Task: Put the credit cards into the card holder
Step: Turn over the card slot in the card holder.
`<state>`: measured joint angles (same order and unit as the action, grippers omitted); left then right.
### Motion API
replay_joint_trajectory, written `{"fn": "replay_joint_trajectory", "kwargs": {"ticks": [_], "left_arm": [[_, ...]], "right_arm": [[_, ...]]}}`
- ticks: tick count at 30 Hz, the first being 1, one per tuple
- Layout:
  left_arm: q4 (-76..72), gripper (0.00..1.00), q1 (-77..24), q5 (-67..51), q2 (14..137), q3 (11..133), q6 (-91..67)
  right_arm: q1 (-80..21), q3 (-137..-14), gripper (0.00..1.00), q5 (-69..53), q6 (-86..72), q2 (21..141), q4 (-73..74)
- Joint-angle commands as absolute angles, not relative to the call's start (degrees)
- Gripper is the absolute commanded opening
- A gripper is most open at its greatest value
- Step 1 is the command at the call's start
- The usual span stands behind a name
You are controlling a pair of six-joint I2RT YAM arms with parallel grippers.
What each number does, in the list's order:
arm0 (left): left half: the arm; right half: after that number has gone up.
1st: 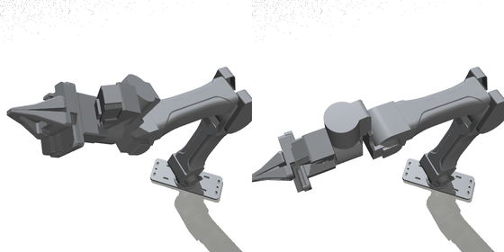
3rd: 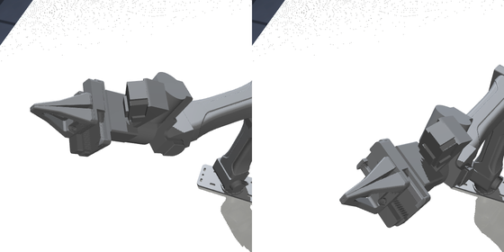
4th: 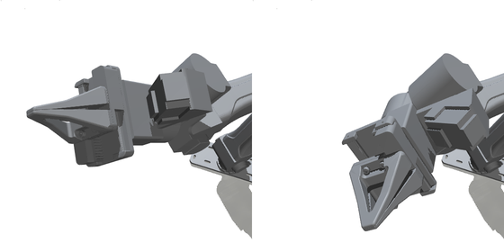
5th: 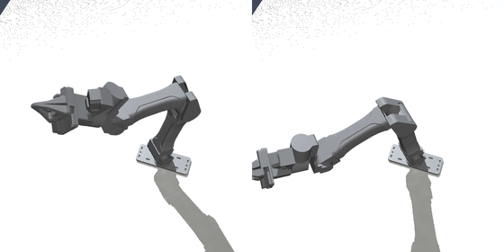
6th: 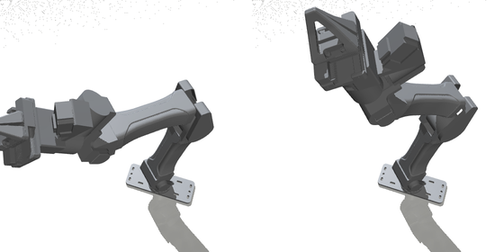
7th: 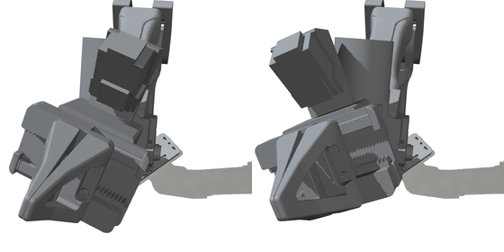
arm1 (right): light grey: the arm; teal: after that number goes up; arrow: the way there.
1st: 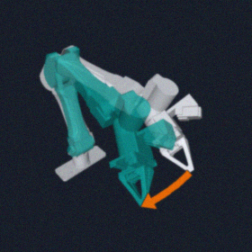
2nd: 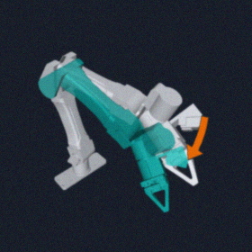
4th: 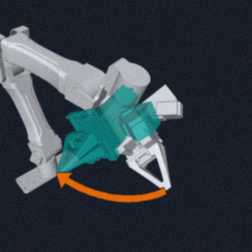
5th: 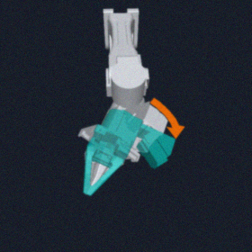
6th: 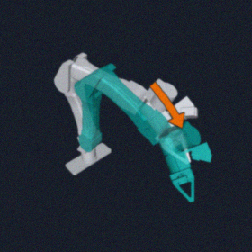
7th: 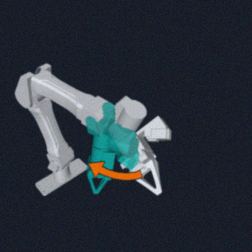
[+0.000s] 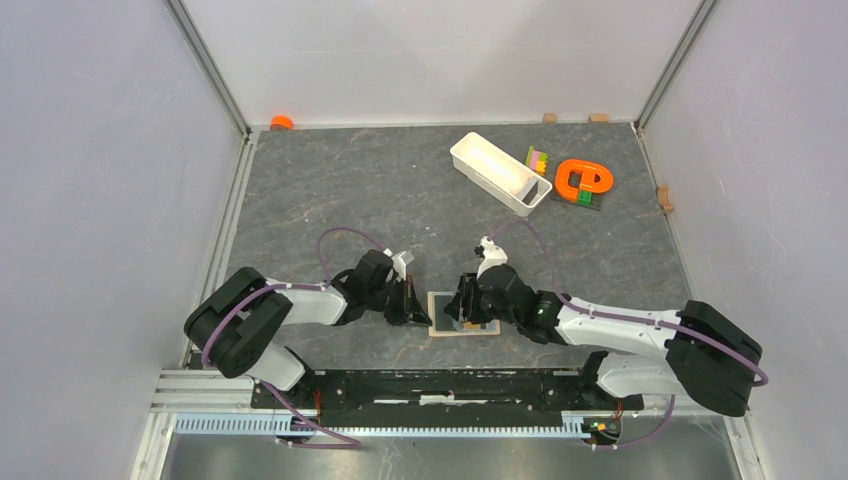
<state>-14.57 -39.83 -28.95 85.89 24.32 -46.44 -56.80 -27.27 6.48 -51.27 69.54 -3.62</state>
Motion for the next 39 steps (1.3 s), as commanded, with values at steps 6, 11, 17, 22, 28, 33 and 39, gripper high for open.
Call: {"fn": "replay_joint_trajectory", "kwargs": {"ticks": [6, 11, 17, 22, 28, 33, 39], "left_arm": [[-14.76, 0.02, -39.82, -28.04, 86.42, 23.29, -47.15], [-14.77, 0.02, -39.83, -28.06, 86.38, 23.29, -47.02], [-14.77, 0.02, -39.82, -27.88, 85.97, 23.03, -47.11], [-14.77, 0.02, -39.81, -27.71, 86.10, 22.94, -47.20], [-14.77, 0.02, -39.81, -27.69, 86.10, 22.94, -47.20], [-14.77, 0.02, -39.82, -27.77, 86.27, 23.03, -47.20], [-14.77, 0.02, -39.82, -27.62, 86.26, 23.03, -47.37]], "right_arm": [[-58.05, -30.50, 0.47, 5.34, -49.92, 71.83, -6.60], [-58.10, -30.54, 0.47, 6.76, -49.92, 71.32, -5.16], [-55.88, -31.93, 0.49, 10.99, -48.59, 69.48, 4.07], [-51.30, -29.63, 0.52, 9.89, -47.63, 66.48, 7.69], [-48.57, -24.98, 0.52, 6.04, -48.75, 63.93, 5.23], [-48.43, -23.11, 0.50, 5.19, -50.38, 64.76, 4.48], [-48.12, -22.59, 0.48, 6.33, -51.06, 64.60, 5.60]]}}
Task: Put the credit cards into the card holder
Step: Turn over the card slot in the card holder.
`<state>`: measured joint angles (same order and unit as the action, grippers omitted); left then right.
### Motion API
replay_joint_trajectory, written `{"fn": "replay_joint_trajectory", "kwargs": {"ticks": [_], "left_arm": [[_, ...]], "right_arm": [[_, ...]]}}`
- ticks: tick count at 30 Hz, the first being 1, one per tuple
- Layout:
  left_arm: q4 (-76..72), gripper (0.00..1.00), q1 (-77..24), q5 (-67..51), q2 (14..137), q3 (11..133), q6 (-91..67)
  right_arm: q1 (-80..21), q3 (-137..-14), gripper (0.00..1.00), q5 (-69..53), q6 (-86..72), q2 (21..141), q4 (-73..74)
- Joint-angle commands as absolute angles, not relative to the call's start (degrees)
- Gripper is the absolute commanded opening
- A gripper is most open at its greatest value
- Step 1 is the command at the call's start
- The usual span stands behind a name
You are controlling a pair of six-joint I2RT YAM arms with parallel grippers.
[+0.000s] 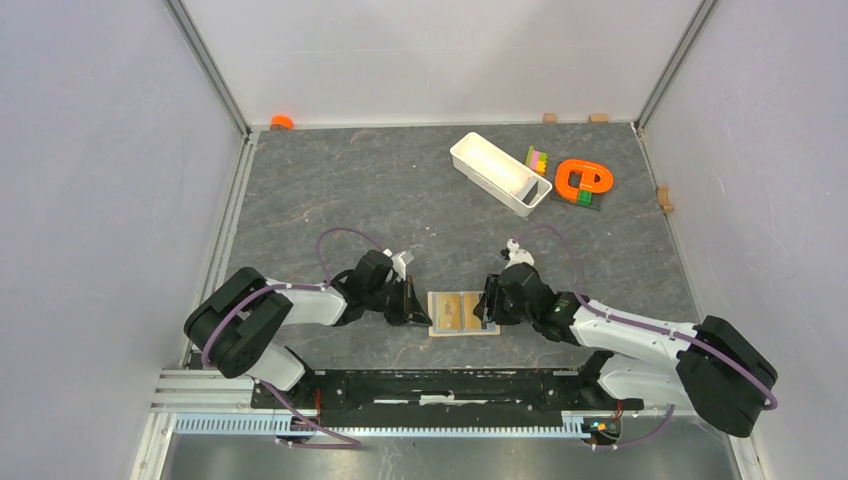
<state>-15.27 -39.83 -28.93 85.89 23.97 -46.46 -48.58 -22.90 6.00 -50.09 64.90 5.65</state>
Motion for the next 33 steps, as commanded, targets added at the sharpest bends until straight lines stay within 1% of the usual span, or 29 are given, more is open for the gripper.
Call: {"fn": "replay_joint_trajectory", "kwargs": {"ticks": [1, 15, 24, 29, 33], "left_arm": [[-14.77, 0.02, -39.83, -27.60, 86.29, 23.03, -47.42], [-14.77, 0.02, -39.83, -27.70, 86.44, 23.20, -47.54], [-14.75, 0.02, -39.82, -27.64, 86.25, 23.16, -47.55], [-14.77, 0.02, -39.81, -27.70, 86.29, 23.20, -47.55], [-14.63, 0.02, -39.81, -27.73, 86.20, 23.20, -47.55]], "right_arm": [[-48.08, -22.35, 0.48, 6.15, -51.07, 64.62, 5.41], [-47.90, -22.61, 0.48, 7.74, -51.90, 62.16, 7.64], [-47.95, -21.22, 0.48, 7.41, -52.42, 62.58, 7.00], [-47.92, -19.66, 0.48, 4.87, -53.16, 64.79, 4.02], [-47.99, -18.40, 0.47, 0.19, -54.30, 67.84, -2.88]]}}
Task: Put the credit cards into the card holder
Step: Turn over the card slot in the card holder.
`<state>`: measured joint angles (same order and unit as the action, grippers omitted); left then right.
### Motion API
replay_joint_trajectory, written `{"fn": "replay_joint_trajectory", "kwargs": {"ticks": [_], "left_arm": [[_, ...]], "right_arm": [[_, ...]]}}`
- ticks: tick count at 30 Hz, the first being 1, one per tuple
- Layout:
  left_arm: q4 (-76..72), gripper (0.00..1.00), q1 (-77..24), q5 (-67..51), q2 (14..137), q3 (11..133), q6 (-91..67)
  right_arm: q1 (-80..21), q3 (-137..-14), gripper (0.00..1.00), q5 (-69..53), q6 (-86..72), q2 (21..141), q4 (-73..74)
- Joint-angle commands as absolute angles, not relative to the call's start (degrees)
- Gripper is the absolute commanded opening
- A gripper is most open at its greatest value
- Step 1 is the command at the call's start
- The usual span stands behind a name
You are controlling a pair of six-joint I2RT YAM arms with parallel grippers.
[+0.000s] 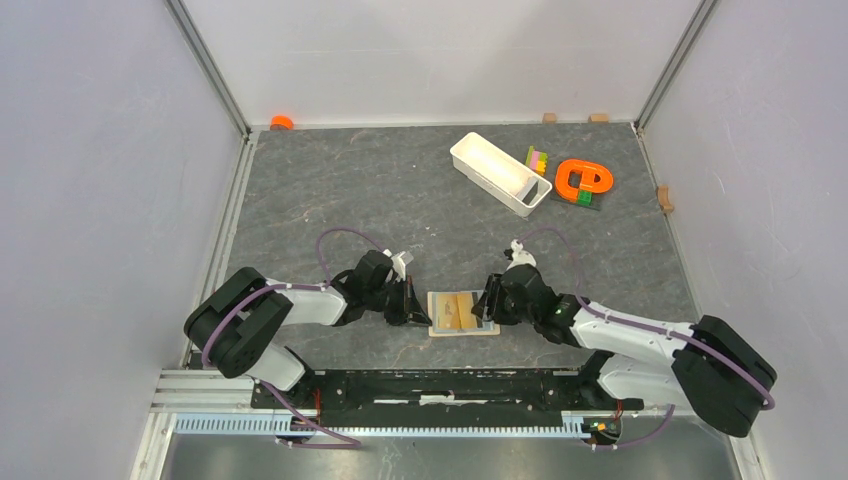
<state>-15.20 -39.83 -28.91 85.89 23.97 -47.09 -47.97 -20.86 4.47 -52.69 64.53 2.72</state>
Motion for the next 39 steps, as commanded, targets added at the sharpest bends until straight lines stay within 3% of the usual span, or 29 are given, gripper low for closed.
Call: {"fn": "replay_joint_trajectory", "kwargs": {"ticks": [1, 14, 24, 39], "left_arm": [[-14.68, 0.02, -39.81, -27.69, 86.17, 23.20, -47.55], [-14.50, 0.02, -39.84, -27.69, 85.82, 23.20, -47.37], [-14.45, 0.02, -39.87, -27.69, 85.86, 23.12, -47.29], [-14.40, 0.02, -39.81, -27.51, 85.68, 23.03, -47.46]], "right_arm": [[-48.16, -17.99, 0.47, -1.79, -54.69, 68.10, -4.37], [-50.92, -17.06, 0.47, -5.90, -57.24, 67.59, -18.76], [-54.38, -24.74, 0.49, -0.39, -52.36, 68.99, -11.52], [-56.40, -26.43, 0.48, 9.08, -51.77, 66.99, -7.00]]}}
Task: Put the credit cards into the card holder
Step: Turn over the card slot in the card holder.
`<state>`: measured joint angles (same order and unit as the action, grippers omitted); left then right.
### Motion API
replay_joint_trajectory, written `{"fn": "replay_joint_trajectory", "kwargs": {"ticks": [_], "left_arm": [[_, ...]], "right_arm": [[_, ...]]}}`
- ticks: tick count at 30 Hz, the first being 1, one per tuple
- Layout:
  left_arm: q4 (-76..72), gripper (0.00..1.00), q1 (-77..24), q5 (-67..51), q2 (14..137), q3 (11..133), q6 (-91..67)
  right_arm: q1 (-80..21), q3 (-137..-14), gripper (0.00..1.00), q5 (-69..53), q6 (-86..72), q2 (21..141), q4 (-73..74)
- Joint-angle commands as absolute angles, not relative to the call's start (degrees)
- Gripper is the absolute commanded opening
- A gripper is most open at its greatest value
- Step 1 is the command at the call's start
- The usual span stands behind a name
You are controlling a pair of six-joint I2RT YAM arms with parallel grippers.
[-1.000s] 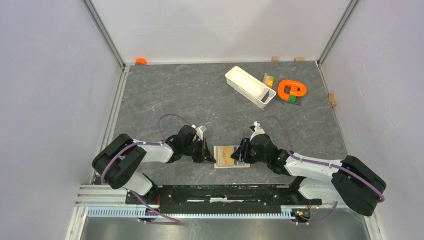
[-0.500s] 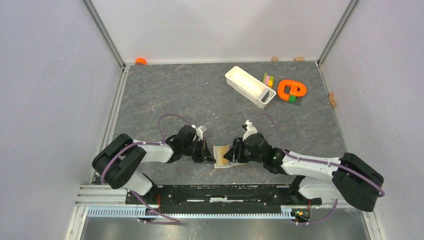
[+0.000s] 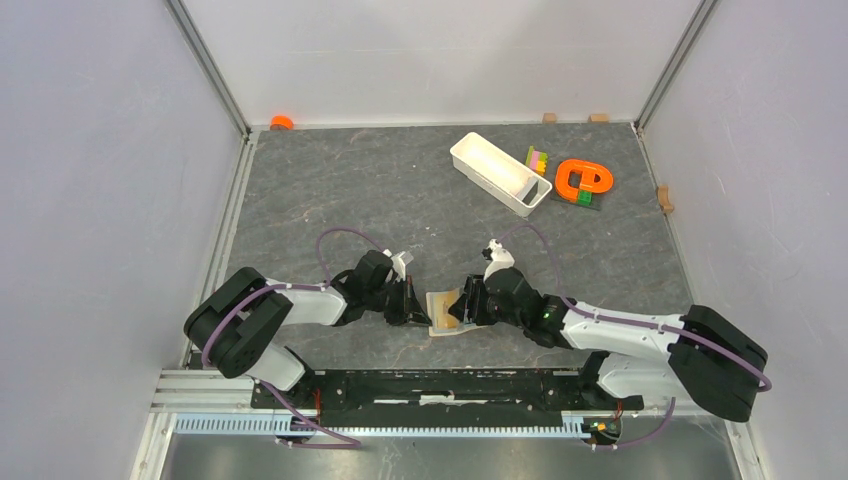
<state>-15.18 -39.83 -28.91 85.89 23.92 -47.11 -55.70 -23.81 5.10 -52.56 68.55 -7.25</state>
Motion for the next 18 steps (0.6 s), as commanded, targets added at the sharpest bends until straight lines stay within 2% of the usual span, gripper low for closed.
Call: {"fn": "replay_joint_trajectory", "kwargs": {"ticks": [1, 13, 18], "left_arm": [[-14.44, 0.02, -39.83, -27.53, 85.62, 23.03, -47.46], [-14.41, 0.02, -39.81, -27.50, 85.81, 23.12, -47.55], [-14.47, 0.02, -39.81, -27.47, 85.75, 23.12, -47.53]], "right_arm": [[-56.34, -26.41, 0.48, 9.38, -51.69, 66.78, -7.22], [-56.94, -26.32, 0.48, 7.29, -50.61, 67.05, -12.24], [-57.65, -27.66, 0.48, 9.10, -50.02, 67.57, -9.97]]}}
